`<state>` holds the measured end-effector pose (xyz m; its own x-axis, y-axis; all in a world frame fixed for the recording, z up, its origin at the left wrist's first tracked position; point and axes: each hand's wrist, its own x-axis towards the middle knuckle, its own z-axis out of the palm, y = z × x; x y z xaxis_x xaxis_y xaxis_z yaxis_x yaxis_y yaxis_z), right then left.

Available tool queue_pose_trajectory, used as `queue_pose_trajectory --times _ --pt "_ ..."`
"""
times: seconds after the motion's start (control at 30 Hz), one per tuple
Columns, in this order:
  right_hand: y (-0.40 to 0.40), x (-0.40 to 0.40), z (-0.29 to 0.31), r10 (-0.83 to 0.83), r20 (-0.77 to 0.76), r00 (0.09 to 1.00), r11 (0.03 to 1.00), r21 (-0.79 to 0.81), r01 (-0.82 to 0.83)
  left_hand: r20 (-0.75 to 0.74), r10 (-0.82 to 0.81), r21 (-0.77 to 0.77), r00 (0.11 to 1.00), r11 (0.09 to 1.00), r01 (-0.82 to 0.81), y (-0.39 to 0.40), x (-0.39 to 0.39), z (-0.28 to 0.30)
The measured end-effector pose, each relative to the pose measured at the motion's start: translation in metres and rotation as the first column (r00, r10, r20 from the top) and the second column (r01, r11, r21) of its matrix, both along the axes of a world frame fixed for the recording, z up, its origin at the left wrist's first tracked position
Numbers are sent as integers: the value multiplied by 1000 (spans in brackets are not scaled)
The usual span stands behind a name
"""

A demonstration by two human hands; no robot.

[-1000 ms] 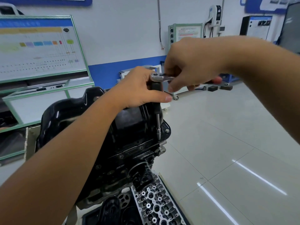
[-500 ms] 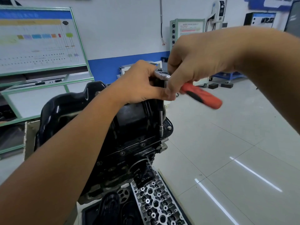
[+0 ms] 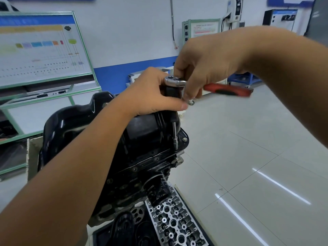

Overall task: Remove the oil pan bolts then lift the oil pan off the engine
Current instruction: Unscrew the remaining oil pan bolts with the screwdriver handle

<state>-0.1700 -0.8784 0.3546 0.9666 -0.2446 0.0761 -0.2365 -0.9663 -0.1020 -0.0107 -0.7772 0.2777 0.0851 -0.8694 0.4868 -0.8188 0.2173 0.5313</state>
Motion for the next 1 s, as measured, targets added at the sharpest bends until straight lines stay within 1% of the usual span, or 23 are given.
queue_pose_trajectory --times 0.03,0.1,0.17,0.23,0.3,0.37,0.4,0.43,0.53,0.6,0.63,0.7,0.77,0.83,0.9,1.0 --pt "-2 2 -2 -5 55 998 999 -54 8 12 8 13 1000 1000 -8 0 2 0" --pt "-5 6 -10 -11 180 984 966 -251 57 22 18 32 1000 999 -19 -1 5 0" --pt "-4 7 -14 10 233 972 940 -333 70 23 27 18 999 999 -28 -3 6 -1" --pt "-2 4 -14 4 191 982 946 -319 58 -8 25 -9 1000 1000 -25 -5 4 -4" --pt "2 -1 -7 -17 116 993 980 -197 40 -54 13 -27 998 1000 -14 -5 3 -4" --pt "4 -5 -2 -13 59 998 998 -57 16 -43 -10 -33 999 999 9 -3 2 -3" --pt "4 -5 -2 -13 48 999 1000 -21 14 -26 -12 -22 1000 1000 11 -2 2 -1" --pt "3 -3 -4 -14 69 997 999 -46 17 -12 -7 -7 1000 1000 7 -1 3 -1" --pt "0 3 -13 -3 209 978 969 -242 55 1 27 27 1000 999 -27 1 6 -1" --pt "1 4 -15 5 227 974 954 -292 63 -8 35 26 999 999 -35 -1 5 0" --pt "2 3 -14 -17 203 979 958 -276 73 -18 28 14 999 1000 -28 -2 3 -1" --pt "4 0 -8 -56 123 991 981 -180 78 -49 17 -7 999 1000 -17 -2 0 -1" --pt "5 -2 -3 -56 64 996 993 -102 62 -41 -26 -22 999 999 26 -2 0 -2" --pt "6 -2 -2 -41 45 998 998 -55 44 -42 -49 2 998 999 49 -1 1 -2" --pt "6 1 -6 -34 118 992 994 -103 46 -35 -22 25 999 999 23 0 2 0" --pt "8 3 -12 -2 217 976 970 -237 55 -44 -12 15 999 1000 13 -1 2 -1"
